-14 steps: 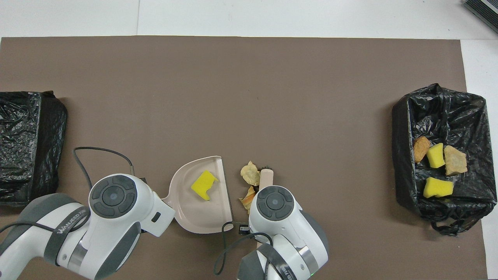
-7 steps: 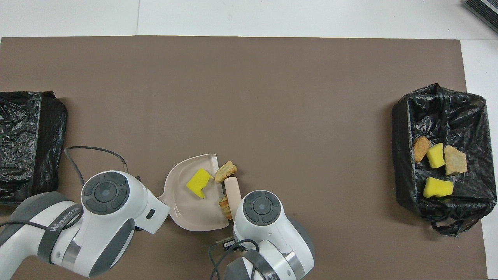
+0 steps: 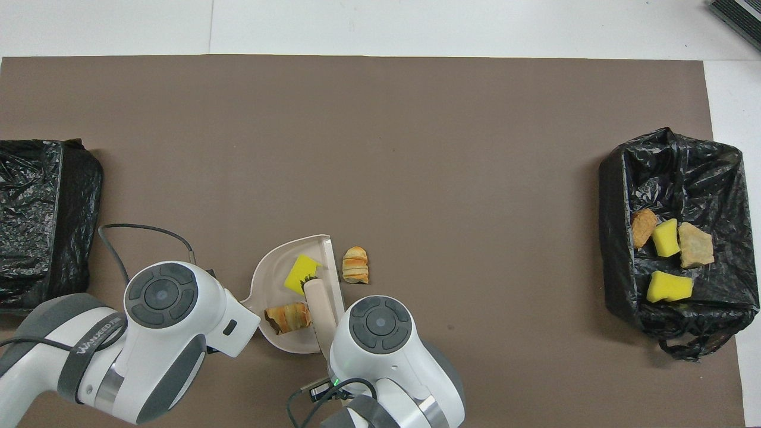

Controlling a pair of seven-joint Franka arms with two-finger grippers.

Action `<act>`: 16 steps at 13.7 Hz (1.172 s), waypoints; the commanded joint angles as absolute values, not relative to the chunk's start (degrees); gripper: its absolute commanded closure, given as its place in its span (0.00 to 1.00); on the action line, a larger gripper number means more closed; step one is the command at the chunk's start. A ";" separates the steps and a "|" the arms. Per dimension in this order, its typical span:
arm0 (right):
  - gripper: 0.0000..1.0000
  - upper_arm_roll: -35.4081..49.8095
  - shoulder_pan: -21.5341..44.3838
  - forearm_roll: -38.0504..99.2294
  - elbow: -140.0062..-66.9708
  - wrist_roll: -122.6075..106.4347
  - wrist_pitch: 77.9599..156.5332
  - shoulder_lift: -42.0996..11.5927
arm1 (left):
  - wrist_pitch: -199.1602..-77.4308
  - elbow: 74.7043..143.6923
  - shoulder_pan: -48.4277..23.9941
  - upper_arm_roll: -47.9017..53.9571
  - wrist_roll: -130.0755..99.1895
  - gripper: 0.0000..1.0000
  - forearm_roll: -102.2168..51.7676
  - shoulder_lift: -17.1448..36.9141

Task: Sweep and dump trash in bin
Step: 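Sweep the bread pieces into the dustpan with the brush in the right gripper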

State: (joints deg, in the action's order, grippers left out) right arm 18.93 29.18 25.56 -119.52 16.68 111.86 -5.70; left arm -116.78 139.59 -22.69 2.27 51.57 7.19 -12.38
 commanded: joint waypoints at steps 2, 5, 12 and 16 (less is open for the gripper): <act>1.00 18.46 21.81 16.73 -115.49 15.65 100.82 -5.97 | -118.30 140.80 -21.71 2.64 50.45 1.00 8.17 -13.10; 1.00 18.55 17.23 11.71 -111.74 15.64 99.68 -10.34 | -118.56 140.80 -21.62 2.64 50.45 1.00 8.17 -13.01; 1.00 19.16 22.76 10.89 -107.14 18.62 98.45 -16.79 | -118.83 140.36 -21.71 2.64 43.95 1.00 8.17 -11.69; 1.00 19.25 26.44 21.42 -107.05 23.62 101.86 -16.17 | -118.65 139.83 -21.88 2.64 43.95 1.00 10.54 -11.25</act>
